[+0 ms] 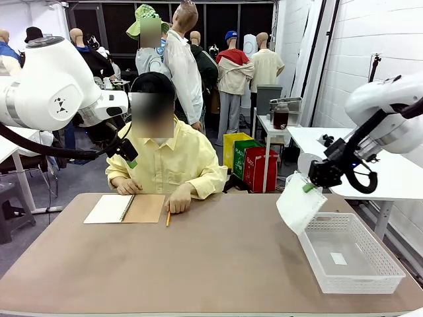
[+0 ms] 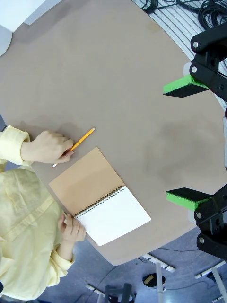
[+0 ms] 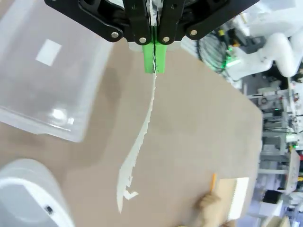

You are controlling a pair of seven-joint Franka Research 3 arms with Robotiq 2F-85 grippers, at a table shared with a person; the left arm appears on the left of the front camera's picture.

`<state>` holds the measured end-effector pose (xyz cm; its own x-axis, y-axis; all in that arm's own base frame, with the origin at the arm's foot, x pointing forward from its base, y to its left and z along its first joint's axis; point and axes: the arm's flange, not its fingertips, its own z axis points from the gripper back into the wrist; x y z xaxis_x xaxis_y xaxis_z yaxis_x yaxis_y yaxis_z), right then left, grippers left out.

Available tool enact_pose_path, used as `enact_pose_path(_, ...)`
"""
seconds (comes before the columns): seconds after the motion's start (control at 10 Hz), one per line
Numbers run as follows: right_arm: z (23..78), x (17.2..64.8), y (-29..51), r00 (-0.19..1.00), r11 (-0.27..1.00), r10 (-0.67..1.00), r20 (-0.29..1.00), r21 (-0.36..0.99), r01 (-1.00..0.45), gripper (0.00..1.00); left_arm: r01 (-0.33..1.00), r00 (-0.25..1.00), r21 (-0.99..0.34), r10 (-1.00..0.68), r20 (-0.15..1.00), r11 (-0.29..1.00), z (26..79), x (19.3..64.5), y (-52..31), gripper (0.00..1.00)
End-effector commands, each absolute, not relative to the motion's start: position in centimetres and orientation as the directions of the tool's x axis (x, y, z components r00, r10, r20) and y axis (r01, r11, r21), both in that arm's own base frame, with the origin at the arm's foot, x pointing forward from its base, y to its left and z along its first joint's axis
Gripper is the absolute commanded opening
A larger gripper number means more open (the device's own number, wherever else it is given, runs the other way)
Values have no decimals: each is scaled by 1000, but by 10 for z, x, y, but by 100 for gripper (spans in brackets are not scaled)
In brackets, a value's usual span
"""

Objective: Sort the paper based on its condition.
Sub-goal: If a person hands you a paper, place it in the Organizing basket , and if it's crumpled, put it in the Trash can.

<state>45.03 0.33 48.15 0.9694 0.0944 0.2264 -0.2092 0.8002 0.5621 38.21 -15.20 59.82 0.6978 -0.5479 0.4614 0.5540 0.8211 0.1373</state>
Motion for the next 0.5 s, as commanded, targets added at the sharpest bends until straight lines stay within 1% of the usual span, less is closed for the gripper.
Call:
enact_pose_path(0.0, 469, 435, -11, 954, 863, 128, 271, 443, -241, 0, 554, 696, 140, -548, 464, 821, 600, 383, -150, 100)
enact_pose_path(0.1, 463, 430, -19, 951, 882, 131, 281, 406, -242, 0, 554, 696, 140, -548, 464, 821, 600, 383, -150, 100)
enact_pose_path(0.4, 442, 420, -38, 954, 931, 90, 284, 315, -182, 0, 554, 696, 140, -548, 464, 821, 600, 383, -150, 100)
